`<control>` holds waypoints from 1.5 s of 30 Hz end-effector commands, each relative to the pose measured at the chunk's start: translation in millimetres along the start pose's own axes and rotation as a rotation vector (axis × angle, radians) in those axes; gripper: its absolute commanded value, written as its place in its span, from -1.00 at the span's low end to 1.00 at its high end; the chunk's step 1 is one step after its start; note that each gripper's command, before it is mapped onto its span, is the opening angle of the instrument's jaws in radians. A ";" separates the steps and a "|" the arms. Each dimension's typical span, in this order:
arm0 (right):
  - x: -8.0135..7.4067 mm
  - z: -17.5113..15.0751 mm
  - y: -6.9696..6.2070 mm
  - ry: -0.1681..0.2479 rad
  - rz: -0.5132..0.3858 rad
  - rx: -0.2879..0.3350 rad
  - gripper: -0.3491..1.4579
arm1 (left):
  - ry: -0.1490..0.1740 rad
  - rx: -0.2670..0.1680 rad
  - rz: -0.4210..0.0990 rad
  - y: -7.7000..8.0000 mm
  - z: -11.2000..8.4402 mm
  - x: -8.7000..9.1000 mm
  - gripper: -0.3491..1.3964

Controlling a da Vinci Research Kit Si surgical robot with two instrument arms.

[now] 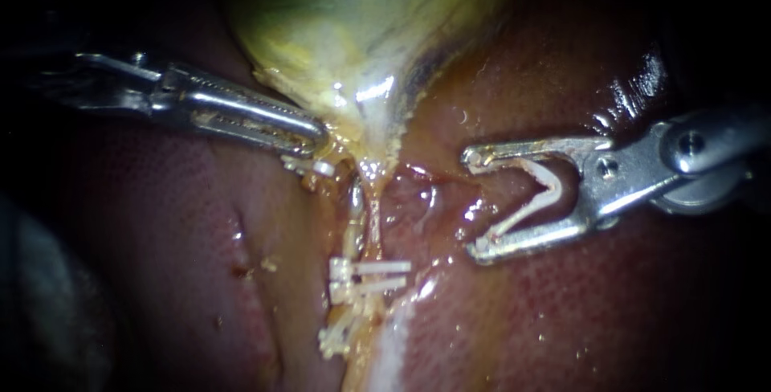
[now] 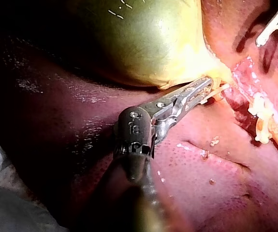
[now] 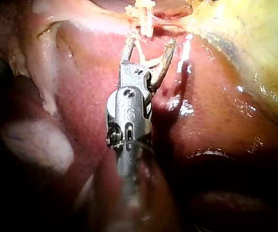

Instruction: Clipping third clip right tube

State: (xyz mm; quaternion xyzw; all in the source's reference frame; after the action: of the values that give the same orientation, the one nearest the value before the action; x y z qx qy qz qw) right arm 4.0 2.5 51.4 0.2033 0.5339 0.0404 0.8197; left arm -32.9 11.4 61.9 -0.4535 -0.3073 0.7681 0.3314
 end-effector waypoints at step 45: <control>-1.7 11.8 3.9 0.086 0.438 0.047 -0.08 | 0.013 0.019 -0.032 2.9 -6.3 3.8 -1.00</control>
State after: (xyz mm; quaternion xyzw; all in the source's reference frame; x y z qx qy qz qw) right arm 14.8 2.2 58.6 0.3364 0.5145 0.2188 0.7578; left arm -29.3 13.8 55.3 -0.4505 -0.3051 0.7626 0.3498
